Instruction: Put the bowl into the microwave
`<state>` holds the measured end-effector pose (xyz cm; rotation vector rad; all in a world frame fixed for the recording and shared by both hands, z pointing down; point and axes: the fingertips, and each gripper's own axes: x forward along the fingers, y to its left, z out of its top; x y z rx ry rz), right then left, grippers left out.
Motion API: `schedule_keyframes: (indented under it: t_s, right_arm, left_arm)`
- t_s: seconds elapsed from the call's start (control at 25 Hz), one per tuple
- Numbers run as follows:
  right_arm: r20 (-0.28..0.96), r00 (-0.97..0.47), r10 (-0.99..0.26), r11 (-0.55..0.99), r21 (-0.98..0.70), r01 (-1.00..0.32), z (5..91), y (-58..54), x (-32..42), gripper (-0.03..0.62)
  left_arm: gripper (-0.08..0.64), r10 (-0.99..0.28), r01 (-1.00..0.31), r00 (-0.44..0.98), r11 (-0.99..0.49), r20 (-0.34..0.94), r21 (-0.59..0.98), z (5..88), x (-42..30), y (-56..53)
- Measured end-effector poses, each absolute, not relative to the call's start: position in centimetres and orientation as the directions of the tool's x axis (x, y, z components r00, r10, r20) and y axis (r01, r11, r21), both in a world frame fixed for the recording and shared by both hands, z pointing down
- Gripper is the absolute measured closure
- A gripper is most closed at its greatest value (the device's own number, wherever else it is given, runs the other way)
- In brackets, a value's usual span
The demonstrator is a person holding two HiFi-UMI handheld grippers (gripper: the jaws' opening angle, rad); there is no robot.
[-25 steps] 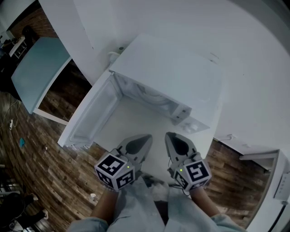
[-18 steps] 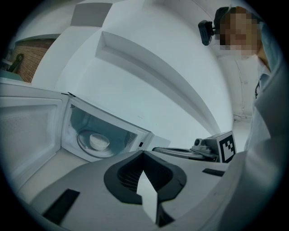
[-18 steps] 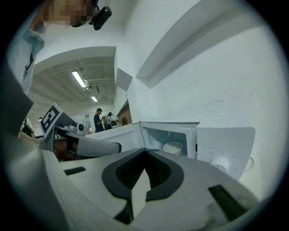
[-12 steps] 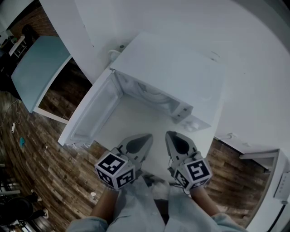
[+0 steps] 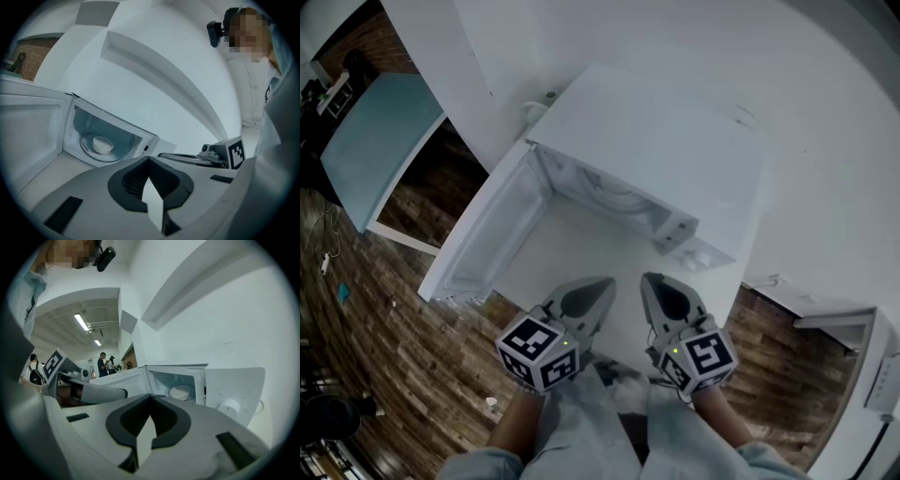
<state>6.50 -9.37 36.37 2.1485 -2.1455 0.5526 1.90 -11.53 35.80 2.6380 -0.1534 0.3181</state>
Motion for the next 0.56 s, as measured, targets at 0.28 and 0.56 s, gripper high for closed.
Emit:
schedule_keyframes:
  t_s: [0.28, 0.56]
  right_arm:
    - [0.285, -0.033, -0.958, -0.036, -0.235, -0.971, 36.56, -9.4, 6.68, 0.592]
    - [0.284, -0.038, -0.958, -0.032, -0.24, -0.97, 36.62, -9.6, 6.78, 0.592]
  left_arm:
    - [0.561, -0.057, -0.169, 0.966, -0.877, 0.252, 0.451, 35.99, 1.93, -11.65]
    - [0.561, -0.064, -0.177, 0.966, -0.87, 0.25, 0.46, 36.04, 2.05, -11.98]
